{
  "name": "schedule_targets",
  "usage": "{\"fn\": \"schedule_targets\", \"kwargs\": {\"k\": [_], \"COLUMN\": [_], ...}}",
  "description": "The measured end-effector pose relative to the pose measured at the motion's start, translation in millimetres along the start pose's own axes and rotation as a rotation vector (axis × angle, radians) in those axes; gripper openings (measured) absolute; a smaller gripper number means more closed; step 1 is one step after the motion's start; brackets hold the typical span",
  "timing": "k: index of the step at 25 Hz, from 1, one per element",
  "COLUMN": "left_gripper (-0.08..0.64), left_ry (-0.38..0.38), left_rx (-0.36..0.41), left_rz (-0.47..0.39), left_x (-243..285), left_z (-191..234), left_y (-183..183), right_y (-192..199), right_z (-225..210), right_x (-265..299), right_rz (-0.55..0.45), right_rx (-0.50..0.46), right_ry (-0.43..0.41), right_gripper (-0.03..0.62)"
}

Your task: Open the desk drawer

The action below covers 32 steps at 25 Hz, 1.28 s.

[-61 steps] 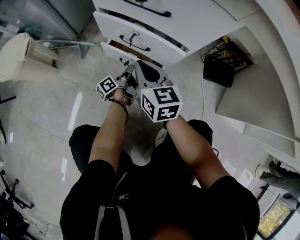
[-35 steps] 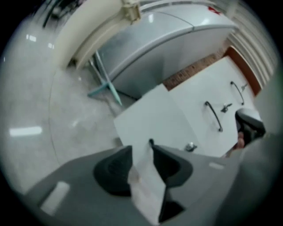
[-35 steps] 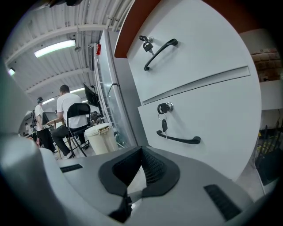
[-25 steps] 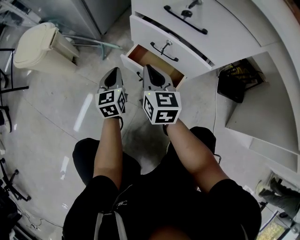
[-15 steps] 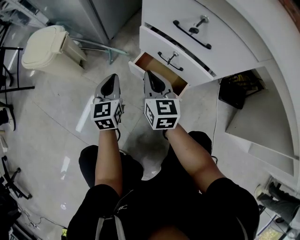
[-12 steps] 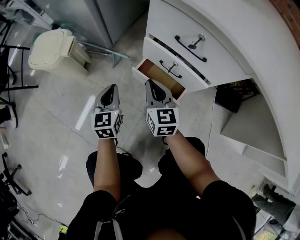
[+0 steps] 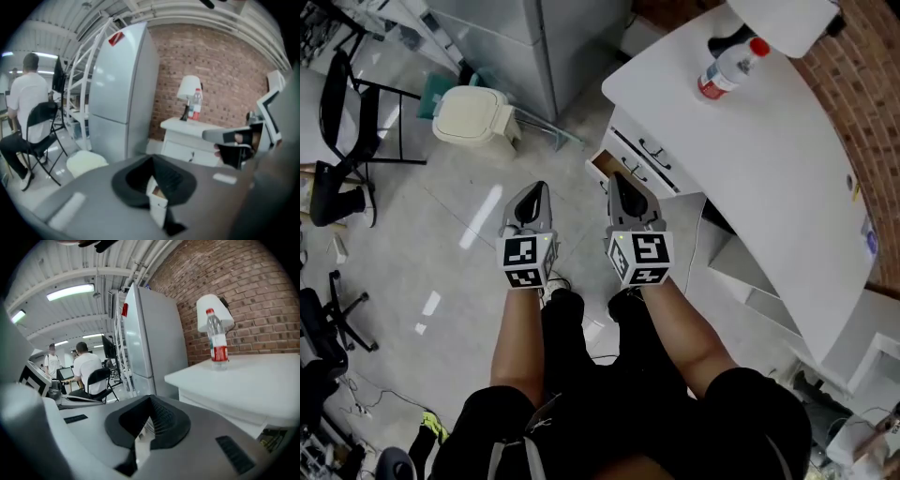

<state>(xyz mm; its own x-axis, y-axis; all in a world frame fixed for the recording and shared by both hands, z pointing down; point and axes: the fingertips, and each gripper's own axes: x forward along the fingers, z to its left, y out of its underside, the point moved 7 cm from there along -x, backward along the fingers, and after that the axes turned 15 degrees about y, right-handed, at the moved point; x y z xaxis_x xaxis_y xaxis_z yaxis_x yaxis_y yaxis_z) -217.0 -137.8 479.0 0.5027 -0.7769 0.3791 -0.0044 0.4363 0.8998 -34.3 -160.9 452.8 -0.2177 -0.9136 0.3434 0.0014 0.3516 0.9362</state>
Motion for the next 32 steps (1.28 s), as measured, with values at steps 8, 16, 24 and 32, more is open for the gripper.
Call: {"fn": "schedule_targets", "kwargs": {"k": [8,16,24,32], "left_gripper": [-0.003,-0.003,-0.003,-0.003], "left_ry": [0.053,0.075,0.085,0.050], "left_rx": [0.058,0.127,0.111,0.115], "left_rz": [-0.037,-0.077,-0.138,-0.142], "left_x": [-62.6,-87.4,-118.5,-133.8], "left_z": [-92.7,-149.1,-163.4,-152.7], "left_y": [-203.2,-290.0,-306.9,-305.8], "right_y": [-193.4,-271.6,-294.1,-291.0], "right_z": [-10.1,-26.4,-10.4,7.7], "right_x": [-98.2,-146.3,-166.6,-171.1], "right_rz": [0.002,-0.140,-0.192,-0.189], "right_rx": [0.047,0.038,0.011,-0.014], "right_ry": [0.030,0.053,0.015,-0.004], "right_gripper": [-0.002,-0.002,-0.003,-0.002]}}
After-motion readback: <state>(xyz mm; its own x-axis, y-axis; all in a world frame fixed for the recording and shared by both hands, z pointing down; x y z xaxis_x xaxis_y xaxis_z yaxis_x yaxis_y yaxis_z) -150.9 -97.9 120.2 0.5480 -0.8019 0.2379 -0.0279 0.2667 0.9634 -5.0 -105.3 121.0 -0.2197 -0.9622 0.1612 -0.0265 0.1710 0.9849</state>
